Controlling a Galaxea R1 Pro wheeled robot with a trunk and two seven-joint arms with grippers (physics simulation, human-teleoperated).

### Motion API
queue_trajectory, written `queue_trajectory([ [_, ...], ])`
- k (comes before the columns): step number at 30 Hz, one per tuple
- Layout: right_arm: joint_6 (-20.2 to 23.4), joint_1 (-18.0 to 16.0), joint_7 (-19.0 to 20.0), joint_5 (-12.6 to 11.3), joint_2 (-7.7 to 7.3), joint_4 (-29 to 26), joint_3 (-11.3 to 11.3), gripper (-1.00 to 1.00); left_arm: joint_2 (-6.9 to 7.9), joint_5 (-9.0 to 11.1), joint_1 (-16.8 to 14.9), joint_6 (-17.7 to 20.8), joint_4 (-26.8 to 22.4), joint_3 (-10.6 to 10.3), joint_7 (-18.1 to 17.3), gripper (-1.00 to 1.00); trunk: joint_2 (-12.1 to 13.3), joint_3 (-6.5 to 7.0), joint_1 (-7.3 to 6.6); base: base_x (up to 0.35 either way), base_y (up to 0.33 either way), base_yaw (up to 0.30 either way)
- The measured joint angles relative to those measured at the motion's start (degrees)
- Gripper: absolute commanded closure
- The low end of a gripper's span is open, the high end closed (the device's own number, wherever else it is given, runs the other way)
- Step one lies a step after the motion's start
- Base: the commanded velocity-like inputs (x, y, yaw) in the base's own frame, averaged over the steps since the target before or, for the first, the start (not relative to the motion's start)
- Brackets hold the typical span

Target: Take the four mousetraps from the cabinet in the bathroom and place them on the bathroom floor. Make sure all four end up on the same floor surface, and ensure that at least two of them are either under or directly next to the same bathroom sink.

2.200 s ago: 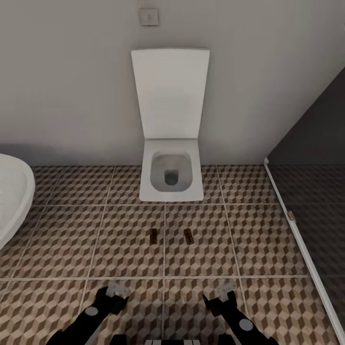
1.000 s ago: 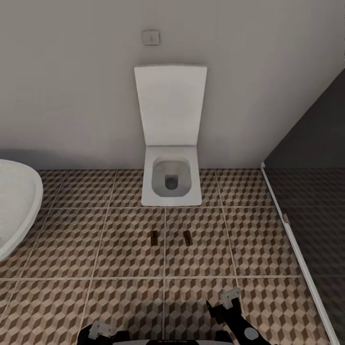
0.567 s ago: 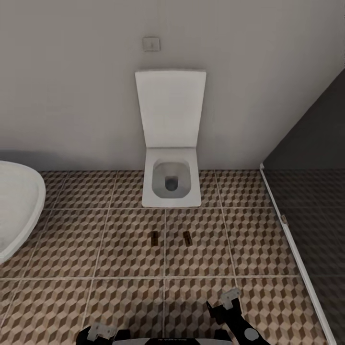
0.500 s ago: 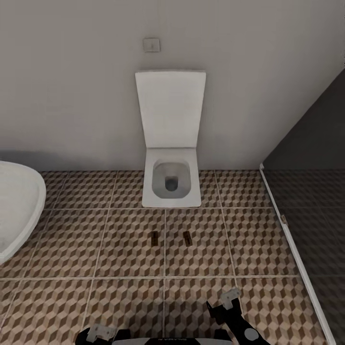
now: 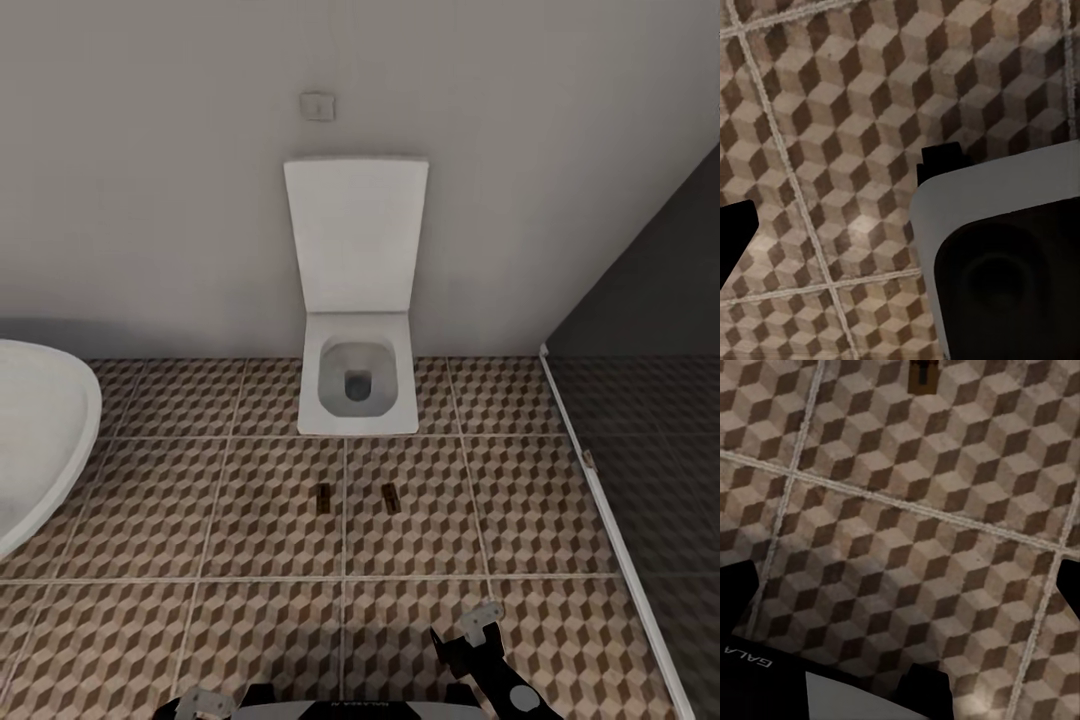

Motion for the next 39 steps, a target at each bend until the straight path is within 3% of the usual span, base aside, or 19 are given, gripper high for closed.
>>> queue_trajectory([
  [11,0.0,0.0,0.0,0.0,0.01,0.0,0.0,-1.0,0.4,6.2,0.0,0.0,0.7,0.4,0.1,-1.0,4.4,1.98,-2.42,0.0,0.0,0.0],
  [23,-0.6,0.1,0.0,0.0,-0.03,1.6,0.0,-1.0,0.35,6.9,0.0,0.0,1.3,0.4,0.2,-1.0,9.2,4.13,-5.05,0.0,0.0,0.0],
  [31,-10.8,0.1,-0.5,0.2,-1.05,12.9,-0.2,-1.0,0.14,7.0,0.0,0.0,1.7,0.4,0.2,-1.0,12.4,5.57,-6.81,0.0,0.0,0.0],
  [39,-13.7,0.3,-1.6,-1.4,-2.27,15.0,-0.2,-1.0,-0.02,7.0,0.0,0.0,2.2,0.4,0.1,-1.0,15.7,7.01,-8.57,0.0,0.0,0.0],
])
